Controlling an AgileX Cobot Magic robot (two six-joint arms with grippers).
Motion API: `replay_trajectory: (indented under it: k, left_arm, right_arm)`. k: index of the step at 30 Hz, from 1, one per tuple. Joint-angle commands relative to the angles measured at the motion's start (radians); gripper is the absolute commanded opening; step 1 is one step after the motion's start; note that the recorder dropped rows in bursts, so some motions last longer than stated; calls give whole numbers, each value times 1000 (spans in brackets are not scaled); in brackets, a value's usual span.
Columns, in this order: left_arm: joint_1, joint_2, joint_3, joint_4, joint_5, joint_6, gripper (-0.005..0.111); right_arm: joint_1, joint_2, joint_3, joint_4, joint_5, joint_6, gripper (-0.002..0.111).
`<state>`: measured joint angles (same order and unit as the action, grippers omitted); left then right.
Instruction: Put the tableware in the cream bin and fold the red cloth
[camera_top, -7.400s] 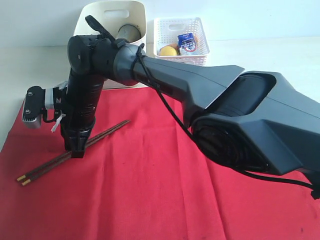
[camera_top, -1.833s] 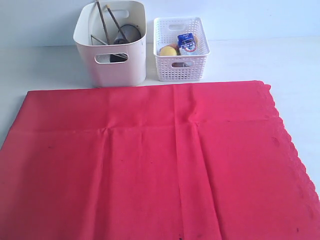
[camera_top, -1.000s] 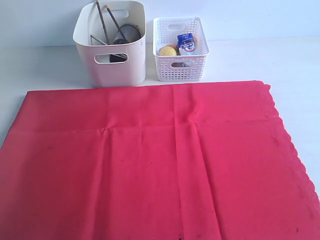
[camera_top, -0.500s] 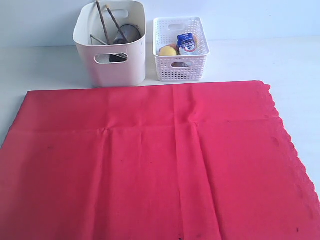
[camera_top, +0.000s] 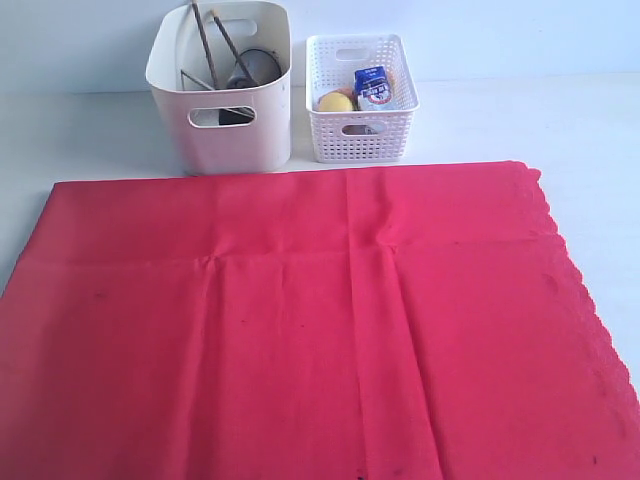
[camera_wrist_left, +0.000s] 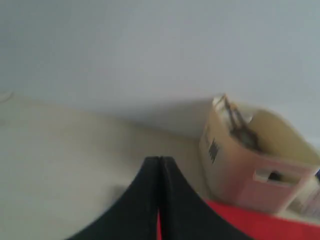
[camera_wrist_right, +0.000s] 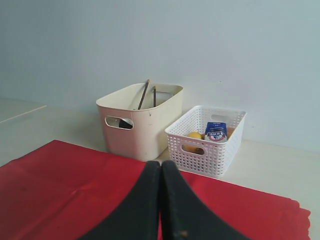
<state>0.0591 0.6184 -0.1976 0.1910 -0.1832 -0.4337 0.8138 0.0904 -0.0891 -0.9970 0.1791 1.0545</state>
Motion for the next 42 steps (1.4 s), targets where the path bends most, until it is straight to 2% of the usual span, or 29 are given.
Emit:
replay_trajectory:
  k: [1,2,5,8,9,11,13,15,18,27,29,30,36,40,42]
  left_arm:
    - [2,280,-32,29,49,10,1]
    - [2,343,-39,41,54,7,3]
    - [2,498,-72,41,83,7,20]
    - [2,622,-97,41,80,7,49]
    - [0,667,-103,41,75,5,61]
    - [0,730,-108,61,42,7,76]
    - [-2,797,-108,89,-21,1,85]
    - [-13,856,-108,133,-74,-19,86]
    - [-27,936,-108,168,-164,-24,86]
    - [-29,1101,-108,181,-279,-16,84]
    - [-29,1117,-108,211,-300,-16,74]
    - [-29,1123,-108,227,-308,-20,66]
    - [-29,1132,-108,247,-311,-22,2]
    - [-18,1123,-111,249,-300,5,1]
    - [0,1108,-132,245,-239,37,1]
  right_arm:
    - [-1,-4,4,-8,11,11,0]
    - [-1,-4,4,-8,11,12,0]
    - [-1,-4,4,-8,11,12,0]
    - [-1,-4,4,-8,11,12,0]
    - [-1,-4,4,-8,11,12,0]
    - [-1,-4,4,-8,11,12,0]
    - [-1,-4,4,-8,11,12,0]
    - [-1,-4,4,-8,11,12,0]
    - [-1,-4,4,-10,11,11,0]
    - [-1,-4,4,-10,11,11,0]
    - [-1,-4,4,-10,11,11,0]
    - [-1,-4,4,-10,11,11,0]
    - [-1,-4,4,-8,11,11,0]
    - [-1,-4,4,-8,11,29,0]
    - [-1,-4,4,-8,11,29,0]
